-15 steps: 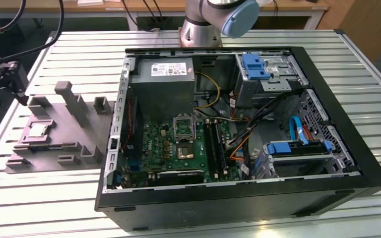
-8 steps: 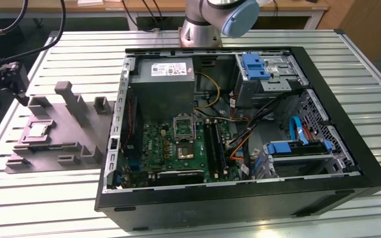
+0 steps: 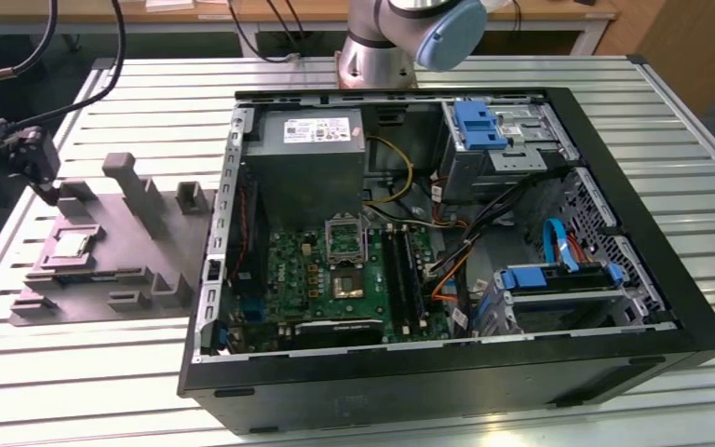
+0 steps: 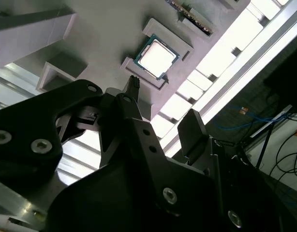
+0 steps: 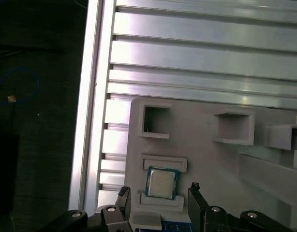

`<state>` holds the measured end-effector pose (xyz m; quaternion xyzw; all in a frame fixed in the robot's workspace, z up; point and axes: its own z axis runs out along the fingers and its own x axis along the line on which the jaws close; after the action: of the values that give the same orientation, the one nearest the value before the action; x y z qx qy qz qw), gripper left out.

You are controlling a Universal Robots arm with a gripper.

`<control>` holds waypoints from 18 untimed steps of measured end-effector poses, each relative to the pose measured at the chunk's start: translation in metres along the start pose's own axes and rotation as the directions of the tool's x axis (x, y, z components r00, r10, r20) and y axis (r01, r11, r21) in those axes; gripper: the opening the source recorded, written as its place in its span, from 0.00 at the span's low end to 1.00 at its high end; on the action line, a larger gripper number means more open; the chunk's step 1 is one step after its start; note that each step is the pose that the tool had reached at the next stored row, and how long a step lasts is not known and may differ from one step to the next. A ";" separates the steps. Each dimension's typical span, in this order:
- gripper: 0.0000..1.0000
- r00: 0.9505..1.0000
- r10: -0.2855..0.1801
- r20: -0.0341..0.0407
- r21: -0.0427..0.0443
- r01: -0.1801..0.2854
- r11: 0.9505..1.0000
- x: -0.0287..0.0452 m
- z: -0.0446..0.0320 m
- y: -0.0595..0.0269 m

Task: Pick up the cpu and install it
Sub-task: 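Pick up the cpu and move it towards the insertion slot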

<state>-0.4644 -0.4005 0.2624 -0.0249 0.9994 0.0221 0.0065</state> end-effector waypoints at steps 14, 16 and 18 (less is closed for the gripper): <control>0.59 1.000 0.022 0.001 0.000 -0.022 1.000 0.0002 0.0120 -0.0005; 0.59 1.000 0.023 0.001 0.000 -0.023 1.000 0.0002 0.0133 -0.0005; 0.59 1.000 0.024 0.001 0.000 -0.024 1.000 0.0003 0.0149 -0.0006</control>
<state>-0.4645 -0.4005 0.2475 -0.0131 0.9996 0.0220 0.0067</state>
